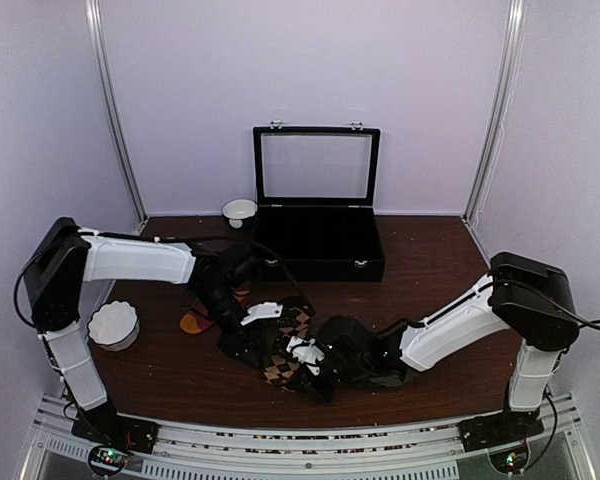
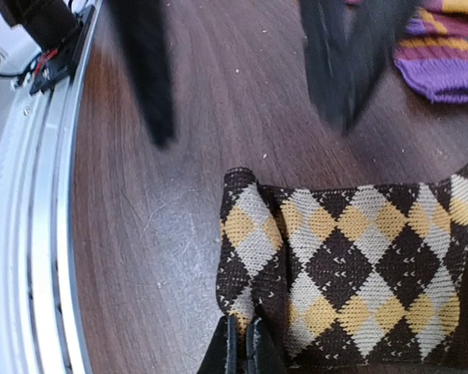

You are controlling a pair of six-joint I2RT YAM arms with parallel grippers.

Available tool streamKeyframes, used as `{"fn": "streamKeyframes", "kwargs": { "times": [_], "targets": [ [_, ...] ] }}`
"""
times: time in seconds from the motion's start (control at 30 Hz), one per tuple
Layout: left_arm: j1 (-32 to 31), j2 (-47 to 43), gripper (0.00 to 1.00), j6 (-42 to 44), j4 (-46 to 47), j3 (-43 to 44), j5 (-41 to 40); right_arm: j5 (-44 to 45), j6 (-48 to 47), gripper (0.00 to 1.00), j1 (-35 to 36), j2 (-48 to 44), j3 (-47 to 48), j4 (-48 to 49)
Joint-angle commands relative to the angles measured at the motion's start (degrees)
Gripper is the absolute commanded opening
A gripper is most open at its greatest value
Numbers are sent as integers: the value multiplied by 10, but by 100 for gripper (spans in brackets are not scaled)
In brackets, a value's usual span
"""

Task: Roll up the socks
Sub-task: Roll the sock at the center of the board.

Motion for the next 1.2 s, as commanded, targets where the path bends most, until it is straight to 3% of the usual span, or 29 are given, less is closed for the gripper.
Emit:
{"fn": "streamKeyframes", "kwargs": {
  "times": [0.0, 0.17, 0.37, 0.77, 0.97, 1.17],
  "targets": [
    [3, -73, 49, 17, 113, -54, -26, -55, 110, 0, -24, 30, -16, -21],
    [-9, -76, 46, 36, 129, -81, -15, -98, 189, 0, -51, 48, -36, 20],
    [-65, -66, 44, 65, 146, -99, -81, -128, 250, 0, -81, 80, -54, 45],
    [-94, -32, 42, 117, 159, -76, -147, -159, 259, 0, -97, 101, -71, 39],
    [-104, -13, 22, 120, 157, -74, -143, -168, 262, 0, -97, 106, -63, 33],
    [-104, 10, 3, 92, 149, -54, -119, -158, 265, 10, -98, 89, -70, 41]
  ]
}}
